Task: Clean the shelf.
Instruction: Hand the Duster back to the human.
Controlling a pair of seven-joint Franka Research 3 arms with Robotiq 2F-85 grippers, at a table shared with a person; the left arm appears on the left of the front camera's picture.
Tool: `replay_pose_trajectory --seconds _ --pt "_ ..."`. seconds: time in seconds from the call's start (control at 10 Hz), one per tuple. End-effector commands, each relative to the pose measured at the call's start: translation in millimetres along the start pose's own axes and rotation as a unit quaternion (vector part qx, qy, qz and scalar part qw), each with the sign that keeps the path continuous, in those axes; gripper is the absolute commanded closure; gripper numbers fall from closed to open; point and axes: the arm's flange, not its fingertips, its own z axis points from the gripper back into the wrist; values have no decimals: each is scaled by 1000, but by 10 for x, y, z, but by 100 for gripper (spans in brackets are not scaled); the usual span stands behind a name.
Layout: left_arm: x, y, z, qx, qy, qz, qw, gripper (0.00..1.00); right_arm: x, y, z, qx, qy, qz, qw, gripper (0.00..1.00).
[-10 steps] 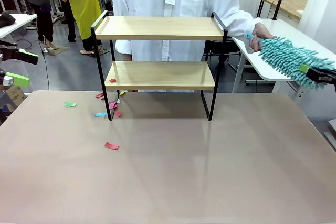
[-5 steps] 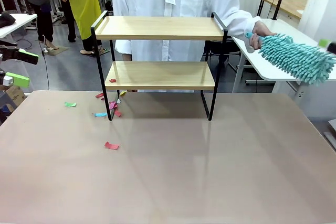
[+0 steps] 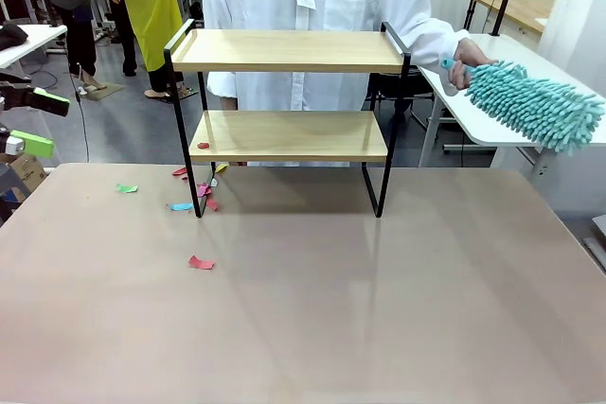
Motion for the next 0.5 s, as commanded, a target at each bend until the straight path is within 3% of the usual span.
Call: replay_pose_trajectory --seconds 0.0,0.4 --pt "0 22 -9 0 -14 -8 1000 0 12 -164 -27 8 -16 -25 1000 0" --pt "0 22 -9 0 -14 -8 1000 0 53 -101 36 -2 -11 -11 1000 0"
